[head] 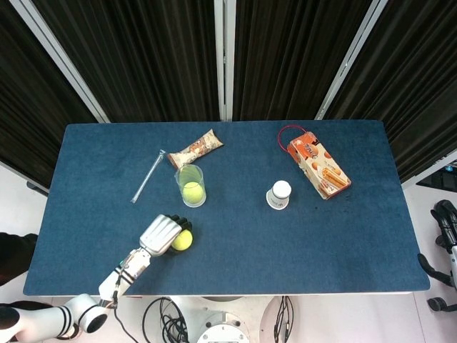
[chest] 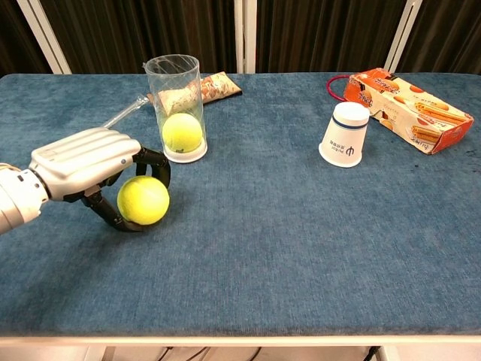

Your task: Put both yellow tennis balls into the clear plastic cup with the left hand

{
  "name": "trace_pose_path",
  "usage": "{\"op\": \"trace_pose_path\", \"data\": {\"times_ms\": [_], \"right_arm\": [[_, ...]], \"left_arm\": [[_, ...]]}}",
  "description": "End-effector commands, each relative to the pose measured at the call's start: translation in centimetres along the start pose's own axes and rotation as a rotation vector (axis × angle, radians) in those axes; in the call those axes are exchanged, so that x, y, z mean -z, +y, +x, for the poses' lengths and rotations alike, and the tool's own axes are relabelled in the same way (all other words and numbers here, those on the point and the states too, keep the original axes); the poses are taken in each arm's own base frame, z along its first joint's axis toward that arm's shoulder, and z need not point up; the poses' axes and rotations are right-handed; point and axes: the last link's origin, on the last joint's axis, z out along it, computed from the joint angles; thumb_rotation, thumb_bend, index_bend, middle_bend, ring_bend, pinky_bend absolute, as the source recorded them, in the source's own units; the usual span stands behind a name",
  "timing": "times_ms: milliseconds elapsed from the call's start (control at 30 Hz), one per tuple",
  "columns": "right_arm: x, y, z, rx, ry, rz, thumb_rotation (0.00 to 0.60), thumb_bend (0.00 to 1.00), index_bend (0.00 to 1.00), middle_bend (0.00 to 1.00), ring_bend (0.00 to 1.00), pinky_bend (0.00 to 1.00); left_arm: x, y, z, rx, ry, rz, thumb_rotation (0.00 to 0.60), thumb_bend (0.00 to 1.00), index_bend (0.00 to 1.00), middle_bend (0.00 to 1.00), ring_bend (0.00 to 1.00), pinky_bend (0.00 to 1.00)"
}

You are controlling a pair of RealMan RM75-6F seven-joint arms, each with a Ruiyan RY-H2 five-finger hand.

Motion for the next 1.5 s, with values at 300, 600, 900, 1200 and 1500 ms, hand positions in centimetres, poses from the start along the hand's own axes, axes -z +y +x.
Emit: {"op": "trace_pose_path", "data": {"times_ms": [300,600,900,1200,1500], "right_arm": [[0.0,-0.1,0.3,0.001,0.009,0.003,0.6,0.24,0.0,0.0,0.0,0.0],[0.2,-0.4,0.7,0.003,0.027,0.012,0.6,0.24,0.0,0.0,0.0,0.0],[0.3,-0.8,0.6,-0.008,0.028,0.026,0.6,0.24,0.0,0.0,0.0,0.0],[0.0,-0.4,0.6,-0.007,0.013,0.027,0.6,0.24,0.0,0.0,0.0,0.0],[0.0,-0.2,0.4,-0.01,0.014,0.019,0.6,0.23,0.0,0.0,0.0,0.0]], "left_arm": [[0.7,-0.8,10.6,0.002,0.33,0.029,0.6,0.14,0.56,0.55,0.5,0.69],[-2.2,0.0,18.1,-0.019,0.43,0.045,0.6,0.14,0.58,0.57,0.52,0.72],[-8.8,-0.4,16.2,0.011,0.297,0.123,0.6,0.14,0.58,0.56,0.52,0.72],[-9.5,-1.2,14.4,-0.006,0.244,0.143,0.6,0.14,0.53,0.55,0.51,0.71],[-9.3,-1.4,14.4,0.011,0.232,0.142,0.6,0.09,0.1,0.17,0.13,0.39]]}}
